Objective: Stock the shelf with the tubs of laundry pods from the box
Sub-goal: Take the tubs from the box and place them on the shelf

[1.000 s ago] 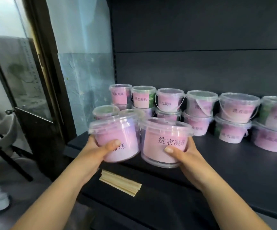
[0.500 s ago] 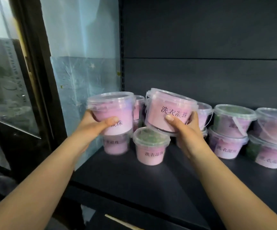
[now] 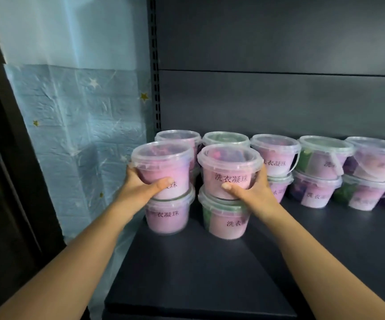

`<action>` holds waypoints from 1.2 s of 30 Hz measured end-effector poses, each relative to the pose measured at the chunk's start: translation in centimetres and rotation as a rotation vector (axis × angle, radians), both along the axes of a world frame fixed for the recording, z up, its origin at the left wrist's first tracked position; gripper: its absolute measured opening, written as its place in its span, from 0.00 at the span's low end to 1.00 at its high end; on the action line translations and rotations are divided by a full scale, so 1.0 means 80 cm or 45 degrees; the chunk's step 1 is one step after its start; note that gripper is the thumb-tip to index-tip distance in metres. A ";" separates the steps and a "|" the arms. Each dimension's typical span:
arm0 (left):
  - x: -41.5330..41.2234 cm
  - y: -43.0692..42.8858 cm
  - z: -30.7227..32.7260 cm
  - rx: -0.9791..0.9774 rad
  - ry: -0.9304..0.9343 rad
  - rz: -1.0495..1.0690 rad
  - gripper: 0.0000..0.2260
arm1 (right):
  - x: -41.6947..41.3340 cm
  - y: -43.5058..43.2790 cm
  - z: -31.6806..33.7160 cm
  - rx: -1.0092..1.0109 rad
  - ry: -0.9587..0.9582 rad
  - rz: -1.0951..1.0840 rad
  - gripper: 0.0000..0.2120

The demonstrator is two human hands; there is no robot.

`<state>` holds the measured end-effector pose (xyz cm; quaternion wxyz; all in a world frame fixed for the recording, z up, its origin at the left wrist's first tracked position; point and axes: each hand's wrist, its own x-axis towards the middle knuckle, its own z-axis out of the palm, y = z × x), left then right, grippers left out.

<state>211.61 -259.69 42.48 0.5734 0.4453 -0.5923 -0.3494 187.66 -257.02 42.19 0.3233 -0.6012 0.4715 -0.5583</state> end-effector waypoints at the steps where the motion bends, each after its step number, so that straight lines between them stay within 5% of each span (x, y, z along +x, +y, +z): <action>1: 0.000 0.000 -0.002 0.004 -0.007 -0.005 0.44 | -0.001 -0.001 -0.002 -0.010 -0.023 0.017 0.49; 16: -0.004 0.009 -0.028 -0.003 -0.221 0.052 0.53 | -0.012 0.002 -0.018 -0.117 -0.025 0.044 0.47; 36: -0.007 0.029 -0.024 0.002 -0.398 0.116 0.48 | 0.001 0.022 -0.018 -0.126 0.062 -0.176 0.37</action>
